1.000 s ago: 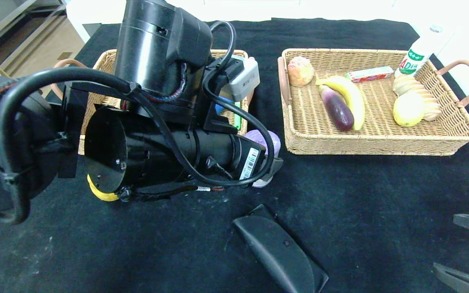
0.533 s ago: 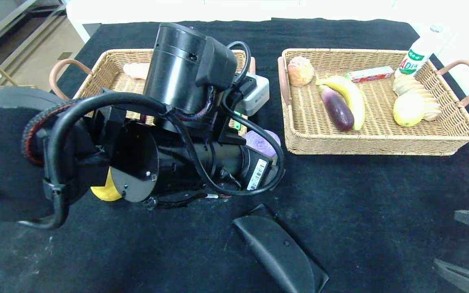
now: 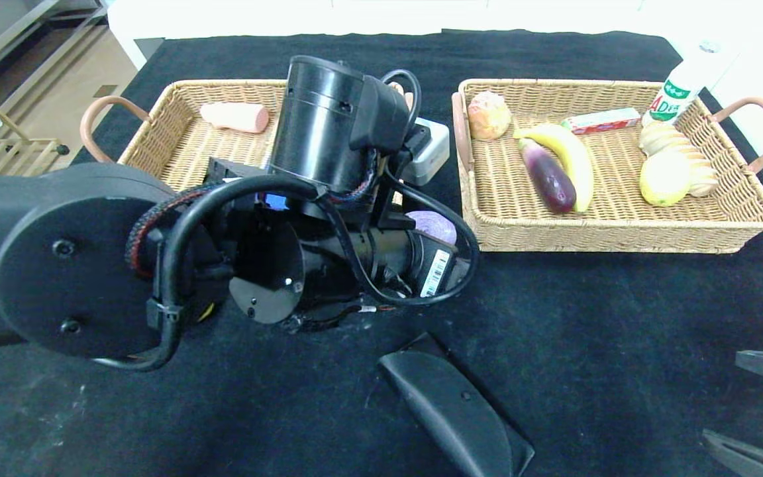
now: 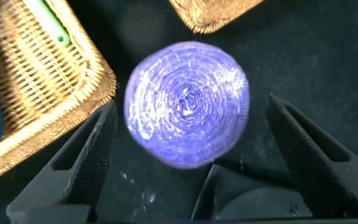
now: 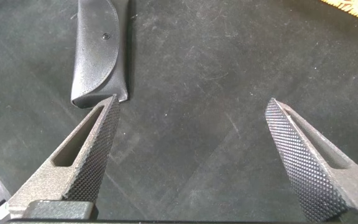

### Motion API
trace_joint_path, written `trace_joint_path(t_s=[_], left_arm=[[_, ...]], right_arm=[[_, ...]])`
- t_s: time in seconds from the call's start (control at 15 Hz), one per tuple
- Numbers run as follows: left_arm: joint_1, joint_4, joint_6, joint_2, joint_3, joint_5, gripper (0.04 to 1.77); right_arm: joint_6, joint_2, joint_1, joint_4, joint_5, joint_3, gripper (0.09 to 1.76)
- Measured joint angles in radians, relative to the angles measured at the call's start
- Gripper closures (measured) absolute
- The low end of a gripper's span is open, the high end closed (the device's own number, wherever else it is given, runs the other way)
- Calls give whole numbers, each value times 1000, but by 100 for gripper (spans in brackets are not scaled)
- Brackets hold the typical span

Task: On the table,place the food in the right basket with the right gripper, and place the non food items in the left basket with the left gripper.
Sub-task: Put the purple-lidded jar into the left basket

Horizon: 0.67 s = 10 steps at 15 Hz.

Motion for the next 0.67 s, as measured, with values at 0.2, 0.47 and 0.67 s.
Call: trace_joint_path(t_s=[0.2,0.47,0.67], left_arm=[[2,0,0,14,-4,22,10],[3,-8,0,29,-14,42,9],[3,-32,0,36,-16,41,9]], right_arm=[[0,0,0,0,0,-1,14],[0,0,0,0,0,0,14],[0,0,0,0,0,0,14]])
